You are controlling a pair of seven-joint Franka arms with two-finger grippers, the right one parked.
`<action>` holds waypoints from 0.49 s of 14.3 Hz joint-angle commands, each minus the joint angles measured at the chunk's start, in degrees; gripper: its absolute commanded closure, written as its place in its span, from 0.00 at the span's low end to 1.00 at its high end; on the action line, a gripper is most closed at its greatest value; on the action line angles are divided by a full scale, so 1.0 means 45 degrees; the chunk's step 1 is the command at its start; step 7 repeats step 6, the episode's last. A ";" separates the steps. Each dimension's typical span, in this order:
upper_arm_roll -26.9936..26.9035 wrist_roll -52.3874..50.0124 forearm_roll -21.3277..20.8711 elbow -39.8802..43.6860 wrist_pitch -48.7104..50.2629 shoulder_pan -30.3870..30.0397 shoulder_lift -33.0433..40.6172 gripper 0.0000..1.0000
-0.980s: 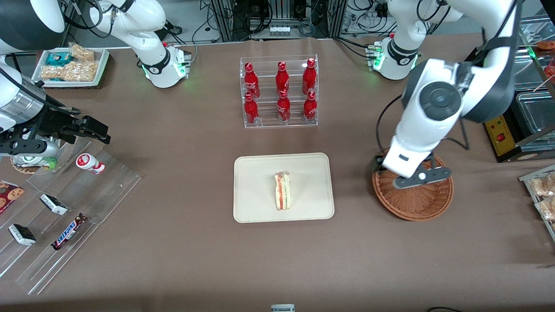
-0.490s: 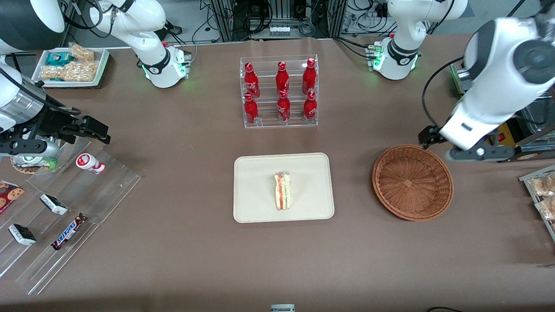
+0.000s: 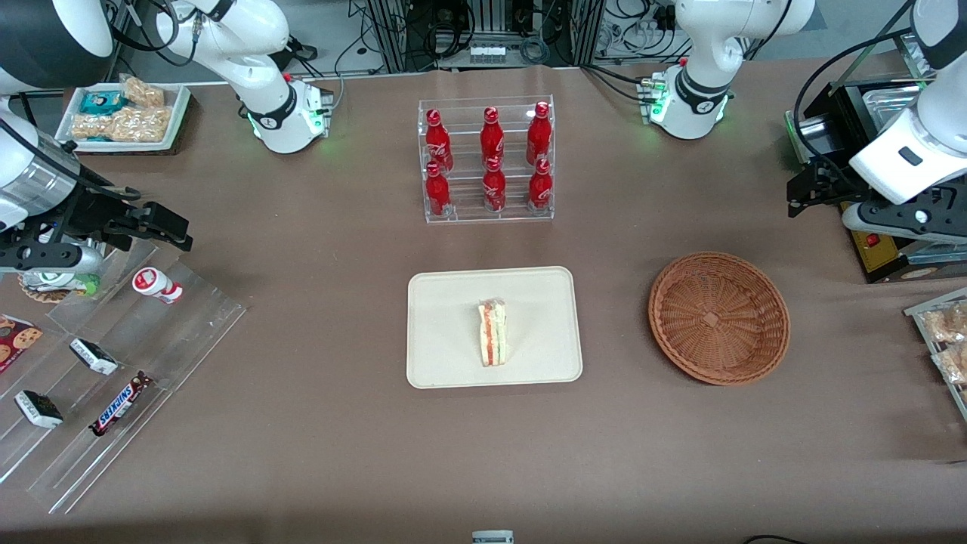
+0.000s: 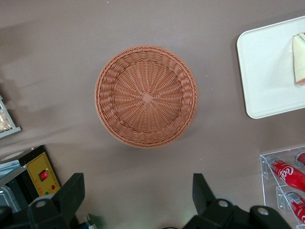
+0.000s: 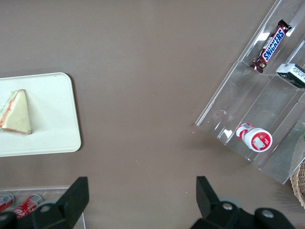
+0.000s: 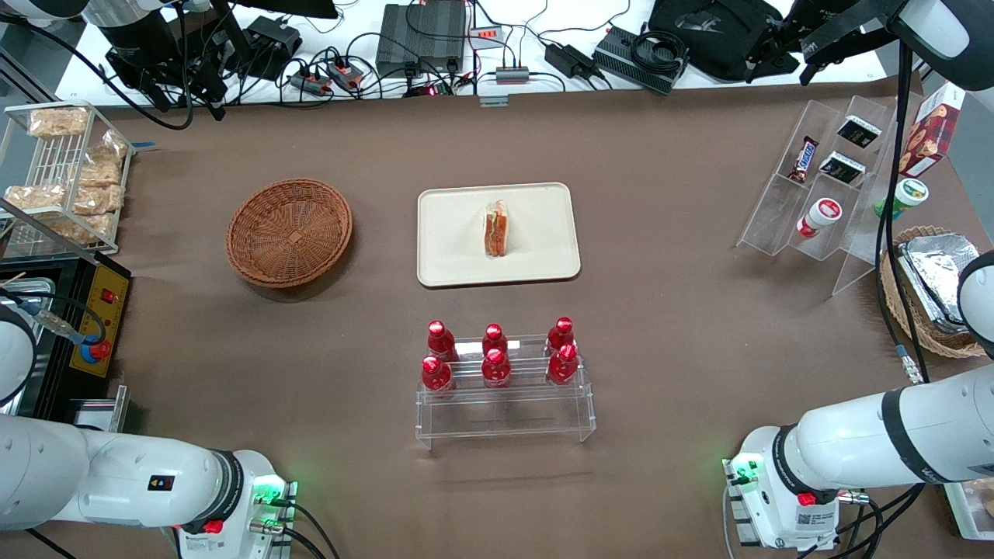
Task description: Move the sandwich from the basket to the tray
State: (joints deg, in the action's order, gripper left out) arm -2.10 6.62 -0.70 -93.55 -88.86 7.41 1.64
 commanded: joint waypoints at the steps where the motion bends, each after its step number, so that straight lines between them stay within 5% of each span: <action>1: 0.0017 0.0286 0.0370 0.0242 0.0196 -0.0064 -0.0150 0.00; 7: 0.0036 0.0306 0.0370 0.0125 0.0235 -0.0026 -0.0169 0.00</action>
